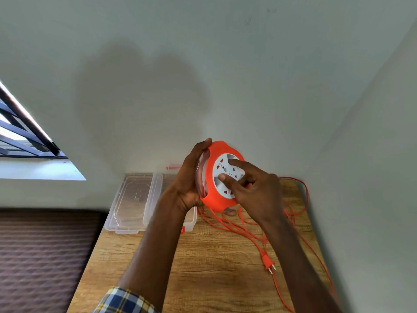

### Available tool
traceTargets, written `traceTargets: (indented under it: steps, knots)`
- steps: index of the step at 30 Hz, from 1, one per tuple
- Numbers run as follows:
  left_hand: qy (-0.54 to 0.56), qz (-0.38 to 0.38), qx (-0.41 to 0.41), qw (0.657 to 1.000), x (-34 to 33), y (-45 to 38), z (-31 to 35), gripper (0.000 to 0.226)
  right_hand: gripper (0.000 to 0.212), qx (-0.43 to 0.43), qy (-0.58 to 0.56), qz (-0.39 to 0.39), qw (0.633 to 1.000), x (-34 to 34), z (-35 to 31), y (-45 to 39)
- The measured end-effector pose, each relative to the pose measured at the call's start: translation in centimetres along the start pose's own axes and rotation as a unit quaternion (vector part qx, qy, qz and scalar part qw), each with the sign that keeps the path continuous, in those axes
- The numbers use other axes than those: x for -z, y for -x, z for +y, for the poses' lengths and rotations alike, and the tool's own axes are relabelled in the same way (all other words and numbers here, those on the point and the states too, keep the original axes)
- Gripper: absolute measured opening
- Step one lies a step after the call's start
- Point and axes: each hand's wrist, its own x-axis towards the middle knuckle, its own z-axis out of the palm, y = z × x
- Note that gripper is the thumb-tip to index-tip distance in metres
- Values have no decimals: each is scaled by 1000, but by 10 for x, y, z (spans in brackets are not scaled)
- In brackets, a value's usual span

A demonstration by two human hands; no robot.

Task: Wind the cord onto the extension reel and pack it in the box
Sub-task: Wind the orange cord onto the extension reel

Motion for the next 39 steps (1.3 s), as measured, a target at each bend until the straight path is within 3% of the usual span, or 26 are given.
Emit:
traceTargets:
  steps: [3, 6, 8, 12, 19, 23, 26, 29, 31, 35, 37, 39]
  knots:
    - [12, -7, -15, 1000, -1, 0, -3, 67, 65, 0, 14, 10, 1000, -1, -3, 0]
    - [19, -13, -12, 1000, -1, 0, -4, 66, 46, 54, 30, 24, 998, 6, 1, -2]
    - [27, -22, -8, 999, -1, 1, -2, 65, 36, 111, 11, -9, 994, 11, 6, -4]
    - [25, -14, -9, 1000, 2, 1, 0, 67, 60, 164, 16, -94, 982, 17, 17, -7]
    - [-12, -2, 14, 1000, -2, 4, -3, 64, 63, 185, 27, -136, 973, 13, 17, -7]
    - [-18, 11, 18, 1000, -2, 3, -1, 68, 62, 171, 55, -121, 976, 10, 19, -5]
    - [-20, 6, 22, 1000, -5, 2, 0, 68, 60, 99, -4, -125, 987, 10, 16, -3]
    - [-13, 5, 11, 1000, -4, -1, -2, 73, 52, 10, -28, -25, 999, 5, 3, 2]
    - [-3, 8, 4, 1000, -4, -1, -2, 74, 63, -19, -22, 36, 999, -2, -4, 5]
    - [8, 6, -10, 1000, -1, 0, -3, 64, 63, 16, 28, 52, 998, -2, -6, 4]
    - [3, -2, -9, 1000, 1, 0, -4, 62, 45, 64, 20, 51, 996, 3, 0, 0]
    - [11, -6, -8, 1000, 4, 1, -2, 61, 30, 133, -9, -2, 991, 10, 12, -5]
